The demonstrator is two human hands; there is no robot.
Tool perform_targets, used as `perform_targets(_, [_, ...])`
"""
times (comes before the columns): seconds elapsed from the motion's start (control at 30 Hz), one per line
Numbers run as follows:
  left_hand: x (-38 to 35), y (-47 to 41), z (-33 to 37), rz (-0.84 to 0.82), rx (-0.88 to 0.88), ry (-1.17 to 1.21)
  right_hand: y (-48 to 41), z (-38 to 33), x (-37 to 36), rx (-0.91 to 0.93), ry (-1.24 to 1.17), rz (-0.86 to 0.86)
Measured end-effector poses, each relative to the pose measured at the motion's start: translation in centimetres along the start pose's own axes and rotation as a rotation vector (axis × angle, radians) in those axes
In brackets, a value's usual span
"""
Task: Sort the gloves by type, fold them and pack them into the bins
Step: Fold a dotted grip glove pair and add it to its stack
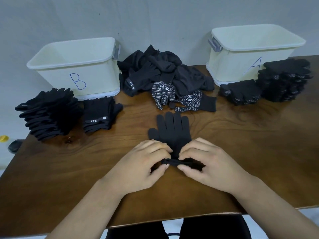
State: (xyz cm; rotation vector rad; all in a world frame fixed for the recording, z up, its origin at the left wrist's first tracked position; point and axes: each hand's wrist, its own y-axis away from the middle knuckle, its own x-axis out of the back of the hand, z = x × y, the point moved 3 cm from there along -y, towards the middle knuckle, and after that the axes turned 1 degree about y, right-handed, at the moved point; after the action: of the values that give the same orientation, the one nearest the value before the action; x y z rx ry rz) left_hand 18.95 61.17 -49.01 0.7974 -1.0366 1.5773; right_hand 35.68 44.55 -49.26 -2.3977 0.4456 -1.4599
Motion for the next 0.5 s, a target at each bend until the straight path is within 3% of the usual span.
perform_targets(0.17, [0.8, -0.1, 0.1, 0.022, 0.110, 0.153, -0.5, 0.3, 0.0, -0.154, 0.061, -0.097])
perform_targets(0.4, [1.0, 0.5, 0.3, 0.063, 0.270, 0.420, -0.6, 0.8, 0.3, -0.170, -0.008, 0.033])
perform_targets(0.5, [0.9, 0.6, 0.3, 0.069, 0.299, 0.419, -0.4, 0.9, 0.6, -0.224, -0.057, 0.077])
